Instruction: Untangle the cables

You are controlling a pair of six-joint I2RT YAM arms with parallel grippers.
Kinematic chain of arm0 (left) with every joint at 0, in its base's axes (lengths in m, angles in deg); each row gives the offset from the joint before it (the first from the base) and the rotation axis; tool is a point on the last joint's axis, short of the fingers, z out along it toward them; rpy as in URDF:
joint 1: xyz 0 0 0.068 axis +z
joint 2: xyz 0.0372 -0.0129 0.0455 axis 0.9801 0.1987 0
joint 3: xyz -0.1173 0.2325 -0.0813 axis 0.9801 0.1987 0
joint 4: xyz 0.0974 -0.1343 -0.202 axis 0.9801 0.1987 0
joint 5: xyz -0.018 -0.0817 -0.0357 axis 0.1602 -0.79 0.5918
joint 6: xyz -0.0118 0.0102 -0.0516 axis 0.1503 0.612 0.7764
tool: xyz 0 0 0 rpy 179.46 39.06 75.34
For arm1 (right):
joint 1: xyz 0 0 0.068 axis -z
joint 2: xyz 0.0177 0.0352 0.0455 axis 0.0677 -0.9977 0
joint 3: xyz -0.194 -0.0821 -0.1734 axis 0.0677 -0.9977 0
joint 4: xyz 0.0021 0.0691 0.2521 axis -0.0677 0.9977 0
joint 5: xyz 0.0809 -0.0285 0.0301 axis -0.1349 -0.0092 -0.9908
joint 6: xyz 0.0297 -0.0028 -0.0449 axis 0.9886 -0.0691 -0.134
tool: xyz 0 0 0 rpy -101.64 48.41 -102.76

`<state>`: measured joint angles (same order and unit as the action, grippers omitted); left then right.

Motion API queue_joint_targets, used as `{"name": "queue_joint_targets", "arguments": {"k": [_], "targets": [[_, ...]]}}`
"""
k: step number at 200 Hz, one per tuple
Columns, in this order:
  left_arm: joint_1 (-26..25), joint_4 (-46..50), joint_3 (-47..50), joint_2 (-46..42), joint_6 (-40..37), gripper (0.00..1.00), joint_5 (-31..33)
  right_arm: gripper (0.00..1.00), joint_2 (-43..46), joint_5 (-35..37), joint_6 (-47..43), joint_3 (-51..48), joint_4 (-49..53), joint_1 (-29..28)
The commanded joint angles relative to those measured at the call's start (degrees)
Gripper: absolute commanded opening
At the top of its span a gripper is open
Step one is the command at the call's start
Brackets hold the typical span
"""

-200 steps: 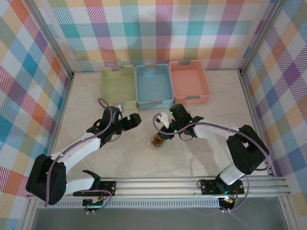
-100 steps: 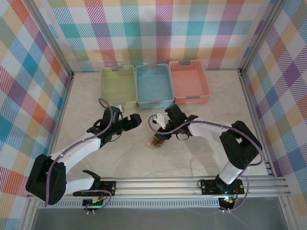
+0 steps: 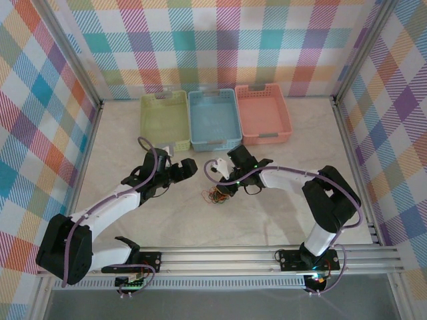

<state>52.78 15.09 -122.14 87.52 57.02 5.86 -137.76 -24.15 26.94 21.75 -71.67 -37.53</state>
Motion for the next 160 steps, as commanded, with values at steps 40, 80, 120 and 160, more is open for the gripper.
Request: {"name": "queue_joint_targets", "arguments": {"k": [40, 80, 120, 160], "targets": [[-1.18, 0.68, -1.97, 2.70, -0.30, 0.90, -2.75, 0.00, 4.57, 0.42, -0.16, -3.30, -4.99, -0.43], [-1.70, -0.38, -3.44, 7.70, 0.26, 0.84, -7.30, 0.00, 4.87, 2.66, 1.57, -4.24, -6.46, 0.39], [-3.04, 0.40, -5.62, 12.07, -0.08, 0.77, -9.56, 0.00, 4.53, 1.49, 4.74, -4.68, -7.50, 3.29], [-4.03, 0.37, -6.81, 15.26, 0.26, 0.73, -11.59, 0.00, 3.84, 0.78, 6.52, -4.60, -7.44, 4.91]]}}
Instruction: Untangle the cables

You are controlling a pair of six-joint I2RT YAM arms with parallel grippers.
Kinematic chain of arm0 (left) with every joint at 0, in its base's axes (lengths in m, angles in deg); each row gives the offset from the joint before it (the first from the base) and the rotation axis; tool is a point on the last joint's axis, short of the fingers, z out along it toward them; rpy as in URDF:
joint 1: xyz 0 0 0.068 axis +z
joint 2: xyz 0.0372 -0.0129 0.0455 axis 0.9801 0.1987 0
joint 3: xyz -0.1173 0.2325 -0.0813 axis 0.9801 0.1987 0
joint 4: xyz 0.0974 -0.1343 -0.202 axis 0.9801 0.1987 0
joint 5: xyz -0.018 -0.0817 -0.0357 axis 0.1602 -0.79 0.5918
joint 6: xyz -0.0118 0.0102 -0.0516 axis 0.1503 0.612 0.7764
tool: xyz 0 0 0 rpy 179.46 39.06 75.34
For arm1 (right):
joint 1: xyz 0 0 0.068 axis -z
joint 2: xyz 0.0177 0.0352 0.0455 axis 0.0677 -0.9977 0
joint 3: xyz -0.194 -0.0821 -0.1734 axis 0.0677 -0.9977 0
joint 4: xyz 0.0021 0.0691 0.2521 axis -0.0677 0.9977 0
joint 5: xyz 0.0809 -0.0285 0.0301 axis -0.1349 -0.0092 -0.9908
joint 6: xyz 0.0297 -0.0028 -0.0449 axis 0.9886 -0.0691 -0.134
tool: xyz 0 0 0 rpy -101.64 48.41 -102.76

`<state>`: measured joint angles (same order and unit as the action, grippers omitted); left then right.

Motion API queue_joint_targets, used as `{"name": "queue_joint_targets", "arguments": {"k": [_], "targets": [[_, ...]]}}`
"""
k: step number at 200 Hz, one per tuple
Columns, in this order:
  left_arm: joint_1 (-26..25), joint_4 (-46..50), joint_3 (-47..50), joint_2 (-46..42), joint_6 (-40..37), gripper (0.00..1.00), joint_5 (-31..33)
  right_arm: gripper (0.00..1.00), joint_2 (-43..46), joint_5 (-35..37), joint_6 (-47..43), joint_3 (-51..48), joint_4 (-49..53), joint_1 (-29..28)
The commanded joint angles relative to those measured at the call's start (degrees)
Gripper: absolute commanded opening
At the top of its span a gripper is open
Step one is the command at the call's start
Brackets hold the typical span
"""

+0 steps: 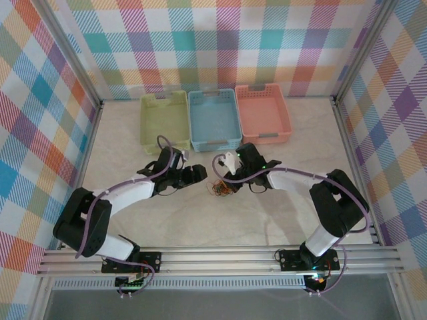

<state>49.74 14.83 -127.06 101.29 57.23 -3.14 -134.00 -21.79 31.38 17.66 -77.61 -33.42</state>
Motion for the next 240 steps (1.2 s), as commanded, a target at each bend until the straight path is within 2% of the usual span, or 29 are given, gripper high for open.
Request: {"name": "queue_joint_targets", "arguments": {"k": [1, 55, 113, 165, 240], "targets": [[-1.00, 0.63, -1.90, 1.56, 0.08, 0.72, -2.64, 0.00, 0.06, -1.62, 2.15, -0.51, -1.47, 0.86], [-1.26, 0.19, -2.78, 4.28, 0.37, 0.67, -3.67, 0.00, -2.00, -2.63, 2.40, 1.05, 0.47, 1.70], [-1.26, 0.36, -2.85, 4.45, 0.31, 0.64, -3.60, 0.00, -5.18, 0.71, 6.51, 3.44, 4.42, 3.34], [-1.27, 2.20, -4.19, 4.97, -0.92, 0.64, -2.44, 0.00, -7.73, -1.76, 8.15, 5.18, 6.16, 5.19], [-2.17, 2.48, -8.05, 11.23, 2.61, 0.56, -5.95, 0.00, -8.13, -4.13, 9.56, 4.94, 5.61, 6.89]]}}
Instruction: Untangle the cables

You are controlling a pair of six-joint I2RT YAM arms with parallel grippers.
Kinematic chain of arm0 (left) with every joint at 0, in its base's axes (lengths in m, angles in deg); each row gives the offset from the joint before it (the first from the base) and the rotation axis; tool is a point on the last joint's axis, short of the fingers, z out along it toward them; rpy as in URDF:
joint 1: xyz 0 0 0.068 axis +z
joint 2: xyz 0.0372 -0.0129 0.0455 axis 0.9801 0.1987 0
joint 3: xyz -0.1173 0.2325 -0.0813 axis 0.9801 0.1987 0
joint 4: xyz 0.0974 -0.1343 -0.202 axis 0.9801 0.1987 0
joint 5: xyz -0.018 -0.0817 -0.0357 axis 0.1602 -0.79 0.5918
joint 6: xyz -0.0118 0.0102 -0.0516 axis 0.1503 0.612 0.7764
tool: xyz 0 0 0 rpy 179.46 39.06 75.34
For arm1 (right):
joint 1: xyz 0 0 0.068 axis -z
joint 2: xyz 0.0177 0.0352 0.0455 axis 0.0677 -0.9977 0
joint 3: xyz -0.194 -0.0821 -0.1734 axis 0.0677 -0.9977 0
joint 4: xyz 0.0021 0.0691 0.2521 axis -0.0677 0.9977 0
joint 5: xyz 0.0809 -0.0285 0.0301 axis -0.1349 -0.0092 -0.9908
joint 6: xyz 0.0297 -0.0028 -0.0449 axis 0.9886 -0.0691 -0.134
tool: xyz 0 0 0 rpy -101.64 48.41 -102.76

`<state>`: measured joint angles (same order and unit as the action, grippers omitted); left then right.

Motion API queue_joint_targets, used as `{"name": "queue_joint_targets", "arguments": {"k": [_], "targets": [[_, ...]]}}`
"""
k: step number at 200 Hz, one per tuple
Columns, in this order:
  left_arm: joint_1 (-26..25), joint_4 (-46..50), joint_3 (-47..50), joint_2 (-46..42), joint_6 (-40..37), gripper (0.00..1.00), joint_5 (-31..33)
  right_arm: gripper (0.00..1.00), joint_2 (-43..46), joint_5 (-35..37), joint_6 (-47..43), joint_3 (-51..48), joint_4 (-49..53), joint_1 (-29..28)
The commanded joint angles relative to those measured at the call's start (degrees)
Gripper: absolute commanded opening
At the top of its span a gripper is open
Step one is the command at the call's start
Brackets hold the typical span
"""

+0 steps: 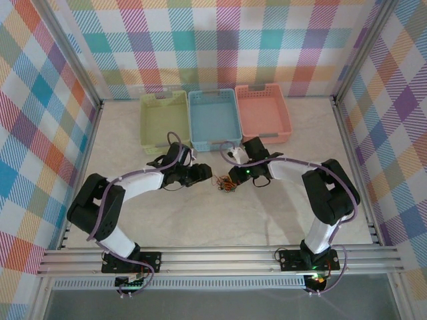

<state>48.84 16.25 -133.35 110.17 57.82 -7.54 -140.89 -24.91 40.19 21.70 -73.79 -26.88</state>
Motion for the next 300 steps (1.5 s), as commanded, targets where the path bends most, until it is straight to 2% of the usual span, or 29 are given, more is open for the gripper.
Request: {"name": "queue_joint_targets", "arguments": {"k": [1, 62, 144, 209, 300], "targets": [[-1.35, 1.06, -1.76, 2.48, 2.09, 0.56, -1.56, 0.00, -1.25, -1.00, 0.73, 0.90, 1.78, 0.35], [-2.74, -1.45, -2.79, 7.23, 8.55, 0.54, -3.31, 0.00, -1.20, -1.18, 0.78, 0.90, 1.74, 0.35], [-3.18, -7.05, -1.69, 10.68, 13.38, 0.42, -4.35, 0.00, -1.02, -1.18, 0.72, 0.81, 1.68, 0.35], [-3.18, -8.07, -2.04, 10.07, 12.66, 0.33, -3.22, 0.00, -0.91, -1.12, 0.80, 0.64, 1.62, 0.33], [-2.94, -6.22, -2.34, 7.33, 9.46, 0.12, 0.78, 0.00, -0.53, -1.00, 0.80, 0.44, 1.35, 0.35]]}}
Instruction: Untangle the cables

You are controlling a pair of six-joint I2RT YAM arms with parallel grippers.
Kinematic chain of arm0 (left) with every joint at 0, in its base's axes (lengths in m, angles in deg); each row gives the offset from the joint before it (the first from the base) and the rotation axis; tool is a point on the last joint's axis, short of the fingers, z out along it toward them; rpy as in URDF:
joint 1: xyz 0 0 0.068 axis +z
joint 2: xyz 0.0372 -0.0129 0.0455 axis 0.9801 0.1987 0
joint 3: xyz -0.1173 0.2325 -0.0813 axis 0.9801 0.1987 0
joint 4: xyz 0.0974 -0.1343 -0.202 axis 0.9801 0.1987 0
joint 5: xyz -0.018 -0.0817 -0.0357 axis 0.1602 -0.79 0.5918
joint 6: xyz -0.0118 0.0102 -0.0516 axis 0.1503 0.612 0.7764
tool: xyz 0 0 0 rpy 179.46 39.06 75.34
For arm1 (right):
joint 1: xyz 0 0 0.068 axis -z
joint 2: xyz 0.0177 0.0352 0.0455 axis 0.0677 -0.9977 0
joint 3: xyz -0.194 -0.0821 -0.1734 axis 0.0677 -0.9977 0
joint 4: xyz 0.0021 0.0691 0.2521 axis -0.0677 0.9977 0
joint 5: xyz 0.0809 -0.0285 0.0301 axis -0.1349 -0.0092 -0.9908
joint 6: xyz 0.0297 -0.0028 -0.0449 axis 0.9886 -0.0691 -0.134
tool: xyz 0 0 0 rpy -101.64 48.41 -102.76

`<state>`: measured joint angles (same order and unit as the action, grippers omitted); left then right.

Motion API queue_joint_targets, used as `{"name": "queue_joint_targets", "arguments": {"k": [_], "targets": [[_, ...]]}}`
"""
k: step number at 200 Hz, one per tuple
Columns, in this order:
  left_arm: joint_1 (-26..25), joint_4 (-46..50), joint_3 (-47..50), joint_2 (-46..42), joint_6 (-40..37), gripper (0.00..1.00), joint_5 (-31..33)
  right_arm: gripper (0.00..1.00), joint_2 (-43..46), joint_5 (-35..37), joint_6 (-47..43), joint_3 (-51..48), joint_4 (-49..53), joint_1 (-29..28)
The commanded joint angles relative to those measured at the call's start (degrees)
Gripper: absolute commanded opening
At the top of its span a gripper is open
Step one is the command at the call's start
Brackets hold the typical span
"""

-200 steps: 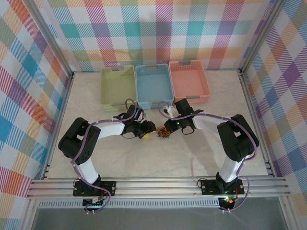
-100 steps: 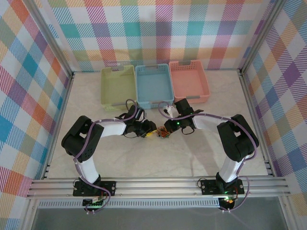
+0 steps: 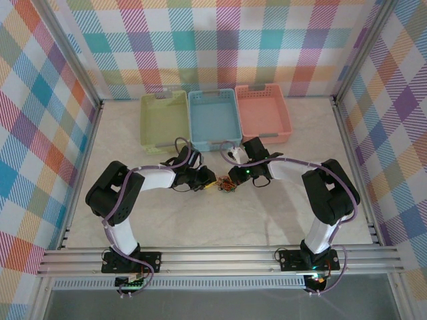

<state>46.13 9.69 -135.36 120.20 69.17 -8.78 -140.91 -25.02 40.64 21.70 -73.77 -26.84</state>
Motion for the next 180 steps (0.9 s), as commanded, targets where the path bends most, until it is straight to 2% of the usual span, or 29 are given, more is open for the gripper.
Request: {"name": "queue_joint_targets", "arguments": {"k": [1, 17, 40, 87, 132, 152, 180], "targets": [[-0.22, 0.37, -0.35, -2.73, -1.93, 0.12, 2.13, 0.00, -0.51, -0.89, 0.34, 0.45, 1.32, 0.31], [-0.20, 0.14, 0.27, -4.76, -3.79, 0.09, 3.47, 0.00, -0.28, -0.89, 0.37, 0.37, 1.22, 0.31], [-0.20, 0.44, 1.14, -7.62, -6.80, 0.00, 5.71, 0.00, 0.01, -0.89, 0.43, 0.06, 0.80, 0.31], [0.30, -1.44, 3.83, -12.03, -8.53, 0.00, 6.63, 0.01, 2.30, -0.13, 0.50, -1.80, -1.68, 0.31], [0.24, -3.08, 6.88, -17.93, -11.48, 0.00, 7.49, 0.12, 5.42, 1.75, 0.87, -4.40, -4.63, 0.31], [0.24, -5.00, 8.53, -20.33, -12.62, 0.00, 6.92, 0.14, 7.02, 2.06, 0.88, -5.56, -6.23, 0.31], [-0.07, -7.39, 9.92, -22.18, -13.89, 0.00, 4.92, 0.24, 11.16, 1.39, 0.29, -9.20, -11.50, -0.08]]}}
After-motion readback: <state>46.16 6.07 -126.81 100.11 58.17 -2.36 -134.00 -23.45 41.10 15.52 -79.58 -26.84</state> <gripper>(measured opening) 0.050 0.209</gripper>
